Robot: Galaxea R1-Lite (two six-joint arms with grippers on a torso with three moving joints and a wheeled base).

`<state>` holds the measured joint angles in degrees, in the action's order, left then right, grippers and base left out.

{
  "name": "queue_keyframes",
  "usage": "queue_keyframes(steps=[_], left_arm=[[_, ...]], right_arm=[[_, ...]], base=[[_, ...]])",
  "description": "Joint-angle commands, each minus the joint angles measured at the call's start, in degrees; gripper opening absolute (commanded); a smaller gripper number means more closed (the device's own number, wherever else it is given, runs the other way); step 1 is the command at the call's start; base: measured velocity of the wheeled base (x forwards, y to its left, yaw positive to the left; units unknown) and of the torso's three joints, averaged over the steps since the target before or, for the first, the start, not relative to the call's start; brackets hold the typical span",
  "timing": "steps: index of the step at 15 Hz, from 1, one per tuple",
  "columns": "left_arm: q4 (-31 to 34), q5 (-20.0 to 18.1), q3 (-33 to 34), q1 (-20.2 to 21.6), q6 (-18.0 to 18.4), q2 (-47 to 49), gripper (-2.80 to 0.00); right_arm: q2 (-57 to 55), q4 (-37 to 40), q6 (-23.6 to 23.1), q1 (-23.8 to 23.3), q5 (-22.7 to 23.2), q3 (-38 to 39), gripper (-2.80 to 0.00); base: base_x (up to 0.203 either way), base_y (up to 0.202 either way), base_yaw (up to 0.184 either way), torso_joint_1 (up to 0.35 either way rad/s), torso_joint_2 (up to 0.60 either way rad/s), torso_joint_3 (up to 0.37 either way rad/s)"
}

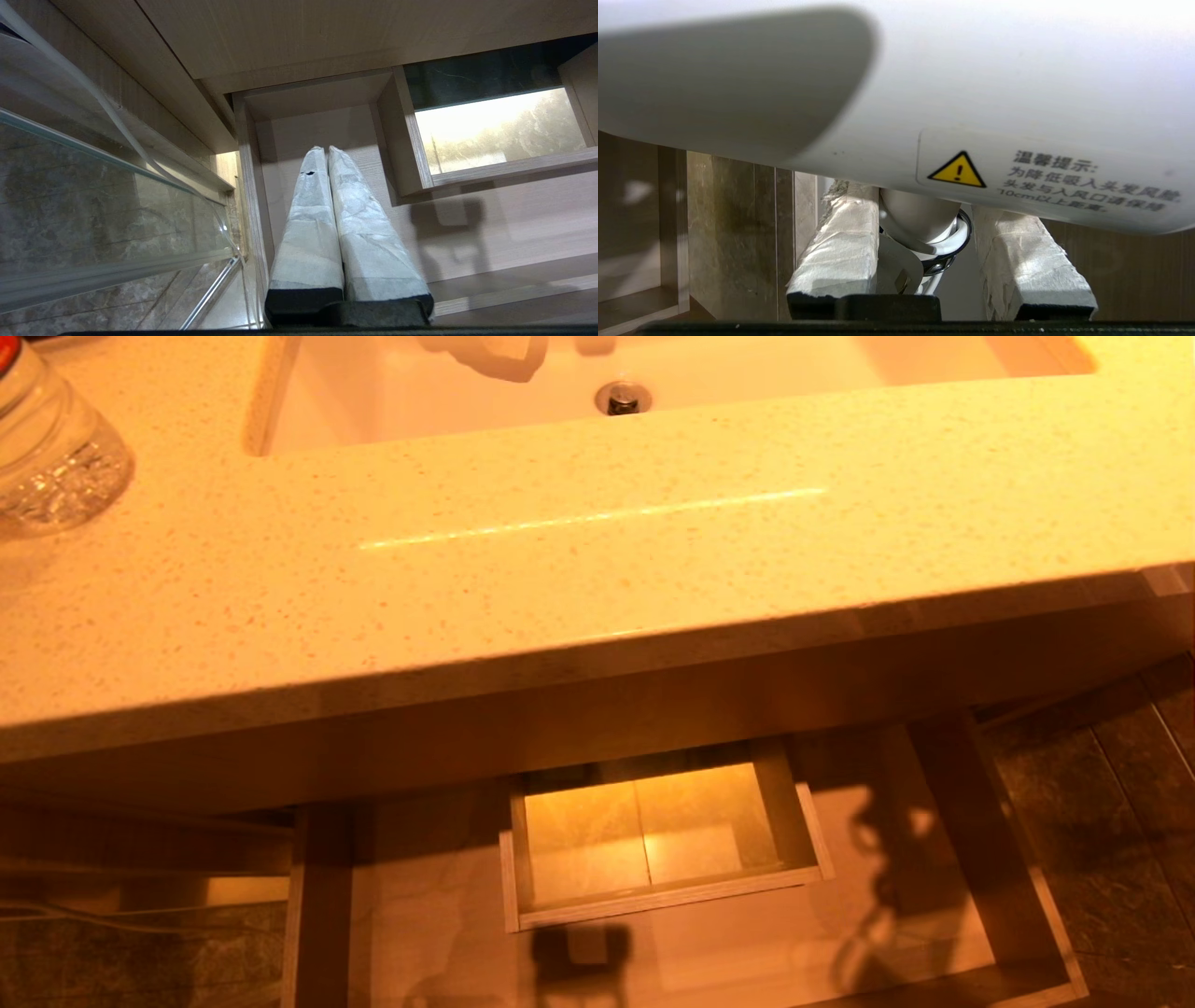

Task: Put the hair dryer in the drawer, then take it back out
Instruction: Close the drawer

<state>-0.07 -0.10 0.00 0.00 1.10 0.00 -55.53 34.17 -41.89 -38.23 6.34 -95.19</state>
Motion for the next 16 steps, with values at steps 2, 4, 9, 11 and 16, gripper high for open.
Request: queue_keyframes(steps=[2,4,9,11,16], left_arm=[[-0.01,0.01,0.09,0.00,0.05,0.00,-2.80],[-0.01,0.01,0.09,0.00,0.05,0.00,-2.80],[-0.01,0.01,0.09,0.00,0.05,0.00,-2.80],[-0.01,0.01,0.09,0.00,0.05,0.00,-2.80],[-0.01,0.01,0.09,0.00,0.05,0.00,-2.80]], right_arm=[[-2.93,-0.87,-0.14,0.07,0.27,-0.89,-2.80],[-4.53,-1.24,0.05,0.52,2.71,-0.89,-2.80],[-13.70,-6.05,0.33,6.37,5.49,-2.97,-2.80],[-17.74,-11.05,1.21,10.16,5.49,-4.88,-2.80],[-24.93,-14.96,1.85,16.51,8.41,-12.88,-2.80]], base=[[0.000,0.000,0.000,0.000,0.00,0.000],[0.000,0.000,0.000,0.000,0.00,0.000],[0.000,0.000,0.000,0.000,0.00,0.000],[0.000,0.000,0.000,0.000,0.00,0.000],[0.000,0.000,0.000,0.000,0.00,0.000]])
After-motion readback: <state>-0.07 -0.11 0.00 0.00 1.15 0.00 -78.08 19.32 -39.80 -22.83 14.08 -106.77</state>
